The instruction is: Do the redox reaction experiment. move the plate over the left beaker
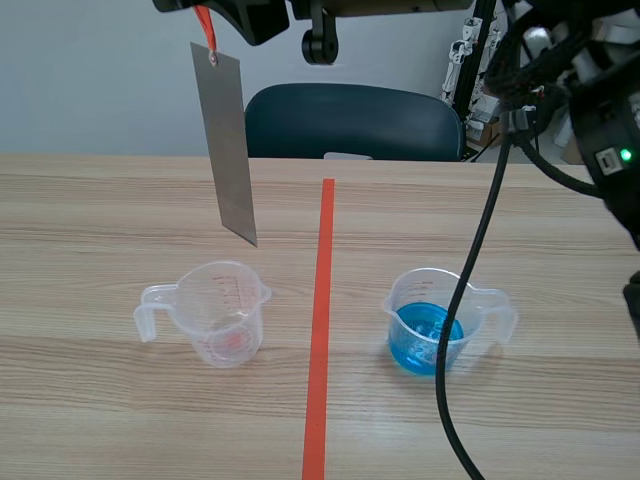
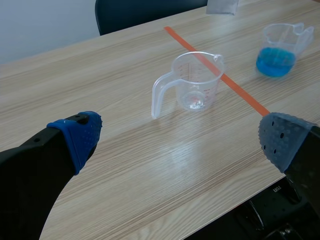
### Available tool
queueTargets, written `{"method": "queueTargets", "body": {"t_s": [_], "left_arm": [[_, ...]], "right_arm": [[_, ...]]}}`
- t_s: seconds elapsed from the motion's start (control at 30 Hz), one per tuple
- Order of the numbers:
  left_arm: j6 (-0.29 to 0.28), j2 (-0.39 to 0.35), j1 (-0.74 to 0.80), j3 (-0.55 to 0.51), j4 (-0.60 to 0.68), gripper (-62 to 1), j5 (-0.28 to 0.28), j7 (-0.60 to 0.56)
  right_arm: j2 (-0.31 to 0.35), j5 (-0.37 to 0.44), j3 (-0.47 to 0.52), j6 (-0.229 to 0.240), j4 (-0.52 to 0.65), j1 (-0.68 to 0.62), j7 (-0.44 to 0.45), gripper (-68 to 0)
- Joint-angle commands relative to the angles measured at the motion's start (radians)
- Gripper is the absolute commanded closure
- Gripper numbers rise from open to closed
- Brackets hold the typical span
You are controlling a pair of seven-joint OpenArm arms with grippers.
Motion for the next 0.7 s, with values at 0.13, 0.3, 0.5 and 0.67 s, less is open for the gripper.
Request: {"method": "queueTargets", "body": {"t_s": [0.13,0.3,0.5,0.67], "left_arm": [[-0.001,0.003,0.003,-0.006,0.014,-62.3,-0.01,-0.014],[-0.001,0.003,0.003,-0.006,0.014,-62.3,-0.01,-0.014],[-0.001,0.003,0.003,-0.006,0.014,-62.3,-0.01,-0.014],[-0.001,0.003,0.003,-0.006,0.014,-62.3,-0.01,-0.014]], "right_arm": [[0.004,0.003,-0.077,-0.018,-0.033,0.063,0.035,0.0],[0.018,-0.027,-0.151,-0.058,-0.082,0.106,0.118,0.0],[0.022,-0.054,-0.211,-0.092,-0.095,0.134,0.166,0.0],[0.023,-0.076,-0.245,-0.11,-0.097,0.134,0.19,0.0]]}}
